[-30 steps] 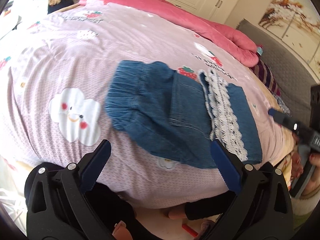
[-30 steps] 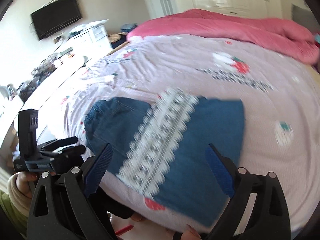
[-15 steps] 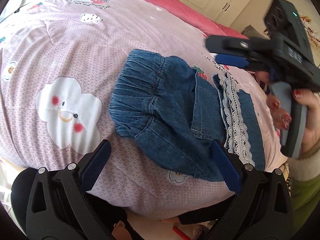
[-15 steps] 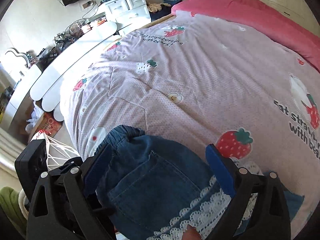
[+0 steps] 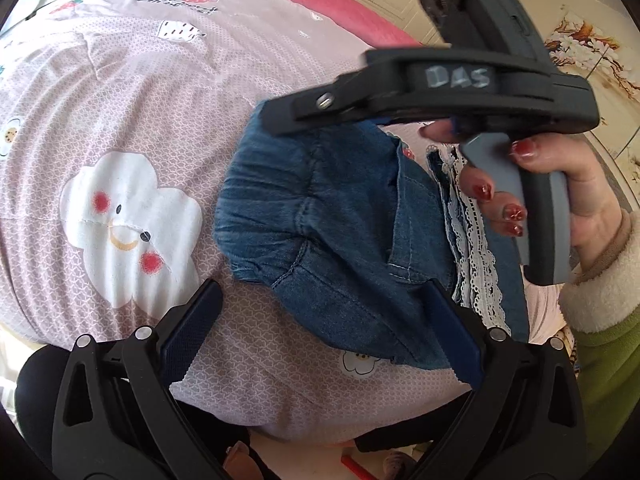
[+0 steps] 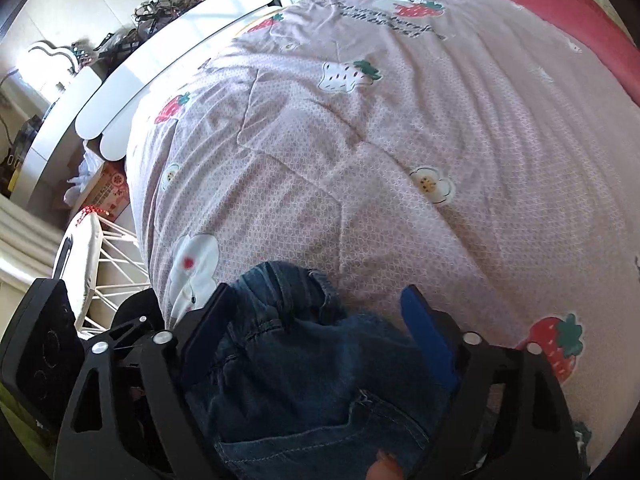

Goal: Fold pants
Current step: 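Grasp the waistband end with the right gripper and lift it over, then lay the waistband end onto the lace hems with the right gripper and release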

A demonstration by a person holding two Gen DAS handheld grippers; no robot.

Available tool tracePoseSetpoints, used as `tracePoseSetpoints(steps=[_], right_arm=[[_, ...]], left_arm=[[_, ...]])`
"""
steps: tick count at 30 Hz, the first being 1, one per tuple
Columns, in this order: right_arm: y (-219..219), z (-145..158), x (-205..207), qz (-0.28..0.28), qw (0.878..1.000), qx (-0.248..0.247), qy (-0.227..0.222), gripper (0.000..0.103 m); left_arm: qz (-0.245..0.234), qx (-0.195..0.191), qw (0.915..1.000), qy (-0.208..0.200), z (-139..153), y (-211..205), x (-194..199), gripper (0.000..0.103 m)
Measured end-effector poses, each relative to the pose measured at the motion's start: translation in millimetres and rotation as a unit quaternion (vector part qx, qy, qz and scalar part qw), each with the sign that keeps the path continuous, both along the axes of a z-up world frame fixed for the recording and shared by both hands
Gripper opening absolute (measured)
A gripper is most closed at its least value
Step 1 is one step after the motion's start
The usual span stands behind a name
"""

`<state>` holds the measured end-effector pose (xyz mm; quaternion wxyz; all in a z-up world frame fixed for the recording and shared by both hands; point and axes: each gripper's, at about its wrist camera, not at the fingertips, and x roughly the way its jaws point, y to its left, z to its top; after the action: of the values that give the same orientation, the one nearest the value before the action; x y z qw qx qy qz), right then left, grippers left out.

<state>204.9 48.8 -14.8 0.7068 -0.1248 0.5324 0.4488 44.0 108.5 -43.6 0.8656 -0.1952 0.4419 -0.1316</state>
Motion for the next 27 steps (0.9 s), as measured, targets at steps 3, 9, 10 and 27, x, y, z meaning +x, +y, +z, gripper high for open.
tracePoseSetpoints(steps=[3, 9, 10, 27], right_arm=[[1.9, -4.0, -6.2, 0.006, 1.000, 0.001, -0.004, 0.042], [-28.5, 24.8, -1.6, -0.017, 0.998, 0.066, 0.012, 0.033], [-34.9, 30.4, -2.0, -0.020, 0.997, 0.074, 0.010, 0.032], [-110.2, 79.6, -20.3, -0.040, 0.985, 0.168, -0.021, 0.031]], left_arm=[[0.000, -0.003, 1.0000, 0.000, -1.5, 1.6, -0.5, 0.093], [0.003, -0.011, 0.9999, -0.003, -1.3, 6.8, -2.1, 0.093], [0.004, -0.015, 0.9999, -0.005, -0.7, 8.4, -2.6, 0.093], [-0.045, -0.131, 0.9901, -0.023, 20.0, 9.9, 11.3, 0.093]])
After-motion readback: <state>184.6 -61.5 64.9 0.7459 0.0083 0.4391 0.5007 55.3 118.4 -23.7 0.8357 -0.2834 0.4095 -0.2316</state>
